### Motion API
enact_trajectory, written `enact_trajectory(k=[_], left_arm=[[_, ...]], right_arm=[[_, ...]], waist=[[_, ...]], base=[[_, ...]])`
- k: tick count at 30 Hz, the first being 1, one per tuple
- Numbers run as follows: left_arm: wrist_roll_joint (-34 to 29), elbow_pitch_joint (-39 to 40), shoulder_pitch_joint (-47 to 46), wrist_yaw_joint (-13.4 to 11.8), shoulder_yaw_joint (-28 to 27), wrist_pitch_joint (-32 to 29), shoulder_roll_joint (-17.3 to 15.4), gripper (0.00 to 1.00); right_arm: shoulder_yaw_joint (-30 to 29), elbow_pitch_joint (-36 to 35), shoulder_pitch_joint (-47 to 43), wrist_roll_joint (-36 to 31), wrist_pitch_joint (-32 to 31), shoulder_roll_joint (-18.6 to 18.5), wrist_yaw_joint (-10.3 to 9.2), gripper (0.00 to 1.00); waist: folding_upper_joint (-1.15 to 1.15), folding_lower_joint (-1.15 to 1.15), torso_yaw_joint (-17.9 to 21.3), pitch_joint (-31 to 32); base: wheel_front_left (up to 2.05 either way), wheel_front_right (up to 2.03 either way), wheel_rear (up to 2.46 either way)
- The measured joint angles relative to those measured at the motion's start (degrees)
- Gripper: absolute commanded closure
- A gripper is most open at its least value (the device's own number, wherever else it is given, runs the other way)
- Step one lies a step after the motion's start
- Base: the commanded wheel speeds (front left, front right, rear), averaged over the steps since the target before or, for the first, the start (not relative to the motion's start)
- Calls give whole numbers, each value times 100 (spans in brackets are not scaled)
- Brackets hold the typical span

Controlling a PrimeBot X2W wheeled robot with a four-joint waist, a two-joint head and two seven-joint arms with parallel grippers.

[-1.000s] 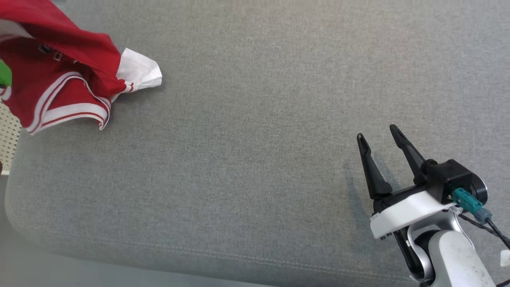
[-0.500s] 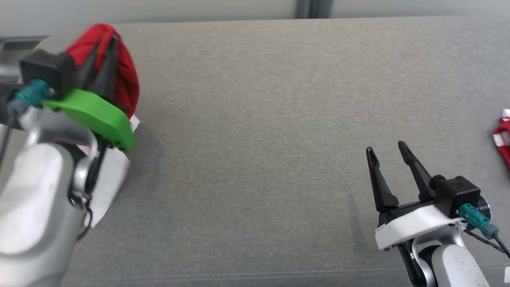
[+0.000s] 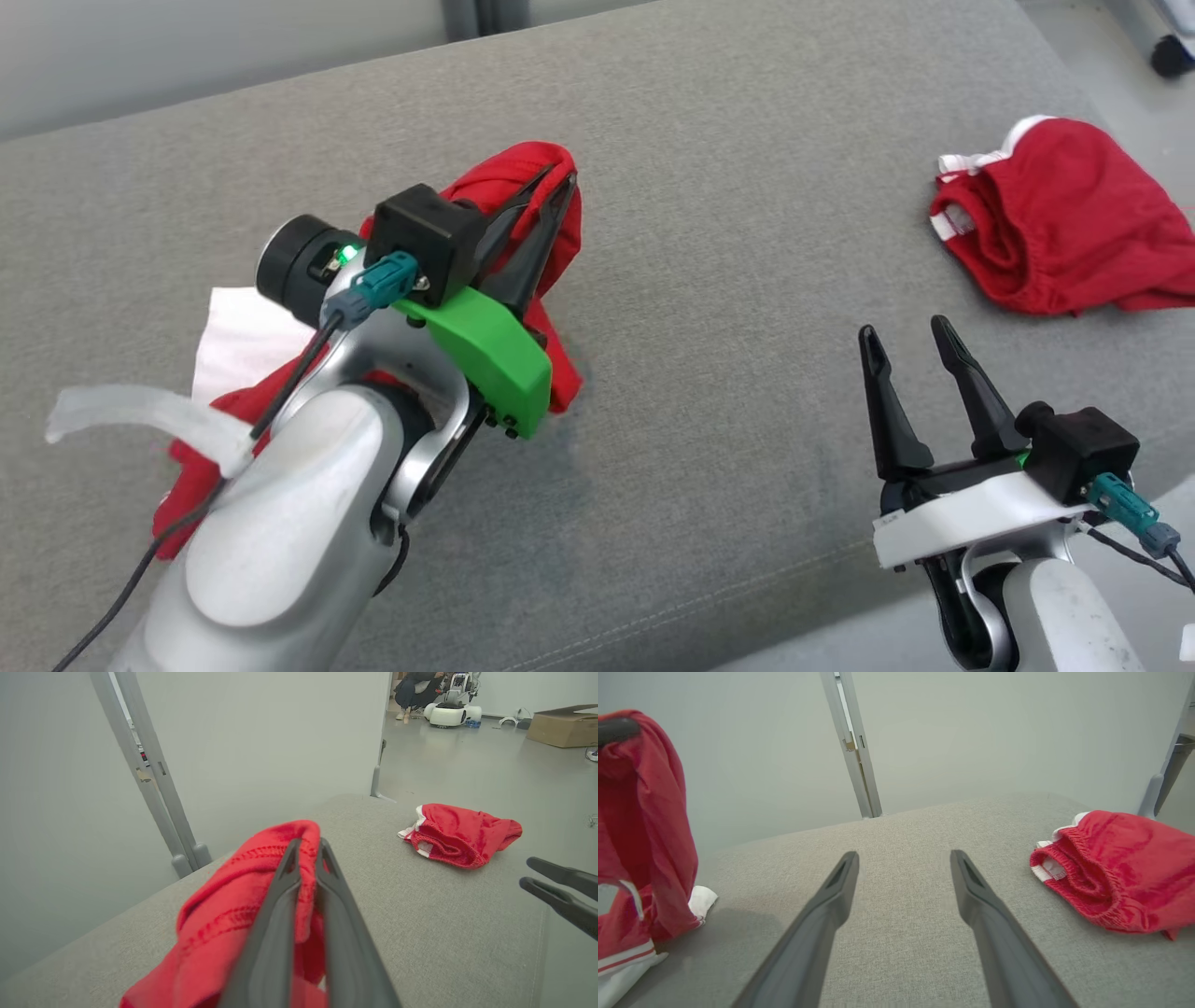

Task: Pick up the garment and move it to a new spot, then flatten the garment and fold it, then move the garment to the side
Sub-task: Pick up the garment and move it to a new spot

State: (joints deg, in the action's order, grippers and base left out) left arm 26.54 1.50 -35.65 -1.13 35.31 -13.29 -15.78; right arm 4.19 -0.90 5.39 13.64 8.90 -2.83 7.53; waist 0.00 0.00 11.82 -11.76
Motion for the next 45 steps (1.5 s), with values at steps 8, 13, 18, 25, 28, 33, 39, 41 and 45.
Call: enact_trajectory(k=[8,13,18,25,28,33,39,41,45], left_arm=[[77,-1392,-620,286,175,45,433,100],[119,-2262,-817,537,356,296,657,100],[58,-2613,-948,698,633,786,921,0],[63,-2148,-701,768,957,1341,1022,0],[58,-1720,-458,677,924,1452,836,0],[15,-1144,-107,299,662,1549,419,0],[73,-379,467,-447,-53,1876,-58,0],[146,-185,659,-625,-308,2006,-204,0],[272,87,1050,-937,-833,2301,-499,0]], right_arm=[[98,338,124,237,285,-4,0,0],[127,489,232,331,407,0,0,0],[97,598,386,267,464,4,0,0],[-82,613,461,-2,479,9,0,0],[-149,572,459,-67,453,7,-1,0],[-215,475,459,-143,409,9,0,0],[-308,353,447,-259,342,9,0,0],[-330,332,426,-291,321,9,0,0],[-337,300,417,-359,276,10,0,0]], waist=[[0,0,771,-403],[0,0,1036,-777],[0,1,1112,-1051],[0,1,884,-1025],[0,1,713,-938],[0,1,442,-785],[0,1,58,-572],[0,1,-62,-504],[0,1,-279,-361]], base=[[0,0,0],[0,0,0],[0,0,0],[0,0,0],[0,0,0],[0,0,0],[0,0,0],[0,0,0],[0,0,0]])
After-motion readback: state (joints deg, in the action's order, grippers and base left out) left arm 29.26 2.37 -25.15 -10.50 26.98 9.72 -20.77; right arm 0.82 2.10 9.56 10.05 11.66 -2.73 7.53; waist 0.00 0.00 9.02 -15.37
